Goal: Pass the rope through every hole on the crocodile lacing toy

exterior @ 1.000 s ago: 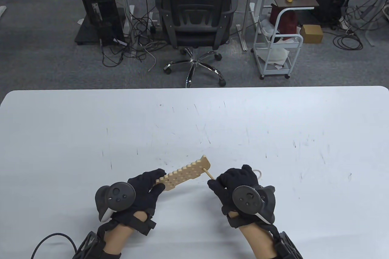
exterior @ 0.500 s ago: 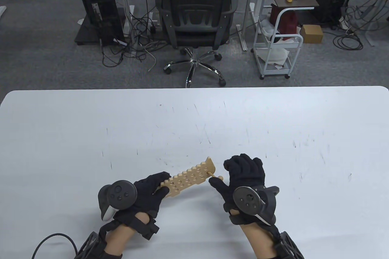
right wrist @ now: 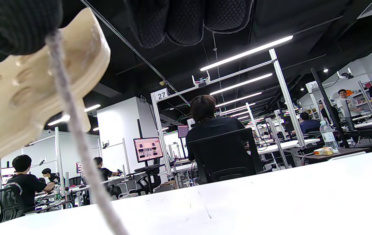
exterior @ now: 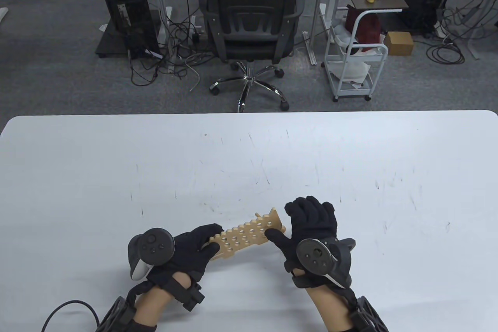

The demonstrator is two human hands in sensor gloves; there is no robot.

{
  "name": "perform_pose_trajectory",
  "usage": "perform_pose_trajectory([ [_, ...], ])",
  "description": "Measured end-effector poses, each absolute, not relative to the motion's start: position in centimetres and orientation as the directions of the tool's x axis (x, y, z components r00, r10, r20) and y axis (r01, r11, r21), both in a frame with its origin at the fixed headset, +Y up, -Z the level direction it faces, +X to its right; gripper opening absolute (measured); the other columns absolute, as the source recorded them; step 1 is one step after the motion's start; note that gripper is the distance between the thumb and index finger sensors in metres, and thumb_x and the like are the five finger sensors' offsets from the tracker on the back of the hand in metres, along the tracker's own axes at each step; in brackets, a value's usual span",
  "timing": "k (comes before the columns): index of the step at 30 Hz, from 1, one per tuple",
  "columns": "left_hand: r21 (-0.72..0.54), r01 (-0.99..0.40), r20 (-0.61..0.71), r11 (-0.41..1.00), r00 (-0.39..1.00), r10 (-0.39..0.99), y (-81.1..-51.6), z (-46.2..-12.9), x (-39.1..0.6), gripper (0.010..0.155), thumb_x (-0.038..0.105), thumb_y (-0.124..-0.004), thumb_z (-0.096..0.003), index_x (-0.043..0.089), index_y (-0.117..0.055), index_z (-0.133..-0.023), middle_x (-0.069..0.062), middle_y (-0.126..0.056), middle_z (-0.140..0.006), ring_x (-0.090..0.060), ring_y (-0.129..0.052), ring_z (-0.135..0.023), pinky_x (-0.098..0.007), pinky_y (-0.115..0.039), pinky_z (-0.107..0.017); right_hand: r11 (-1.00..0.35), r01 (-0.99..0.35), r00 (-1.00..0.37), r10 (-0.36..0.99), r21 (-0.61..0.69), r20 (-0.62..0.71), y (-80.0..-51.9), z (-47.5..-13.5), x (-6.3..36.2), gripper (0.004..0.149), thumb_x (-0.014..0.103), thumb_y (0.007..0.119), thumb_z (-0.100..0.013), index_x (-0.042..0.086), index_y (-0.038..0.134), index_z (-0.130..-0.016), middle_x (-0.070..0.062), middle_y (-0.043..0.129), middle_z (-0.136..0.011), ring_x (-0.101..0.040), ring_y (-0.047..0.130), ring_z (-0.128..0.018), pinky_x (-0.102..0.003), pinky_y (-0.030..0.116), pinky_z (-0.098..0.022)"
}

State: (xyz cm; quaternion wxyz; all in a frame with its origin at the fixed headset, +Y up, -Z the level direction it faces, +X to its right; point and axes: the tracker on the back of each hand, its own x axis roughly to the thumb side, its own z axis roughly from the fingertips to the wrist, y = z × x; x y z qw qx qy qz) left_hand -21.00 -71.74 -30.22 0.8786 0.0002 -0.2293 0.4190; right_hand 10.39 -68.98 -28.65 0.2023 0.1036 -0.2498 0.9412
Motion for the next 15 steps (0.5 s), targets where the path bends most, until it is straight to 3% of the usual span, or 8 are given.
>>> perform_pose_trajectory([
  [5, -0.248, -0.753, 0.387, 0.61, 0.5, 0.775, -71.9, -30.33, -20.9, 0.055, 0.036, -0.081, -0.0393, 0.03, -0.075, -0.093, -0.001, -0.093, -0.077, -0.024, -0.102, -0.059, -0.051, -0.075, -0.065, -0.795, -0.433, -0.896, 0.327, -0.425, 0.302, -69.0, -28.68, 10.16, 0.076, 0.065, 0.076, -0.038, 0.016, 0.06, -0.094, -0.011, 0.058, -0.101, -0.043, 0.051, -0.094, -0.064, 0.032, -0.07],
  [15, -0.232, -0.766, 0.348, 0.6, 0.51, 0.786, -71.84, -30.47, -21.25, 0.055, 0.036, -0.08, -0.04, 0.026, -0.073, -0.093, -0.001, -0.093, -0.076, -0.024, -0.102, -0.058, -0.052, -0.074, -0.065, -0.774, -0.464, -0.881, 0.353, -0.43, 0.315, -68.71, -28.48, 10.36, 0.074, 0.065, 0.074, -0.038, 0.017, 0.062, -0.093, -0.011, 0.06, -0.1, -0.043, 0.054, -0.093, -0.064, 0.033, -0.07],
])
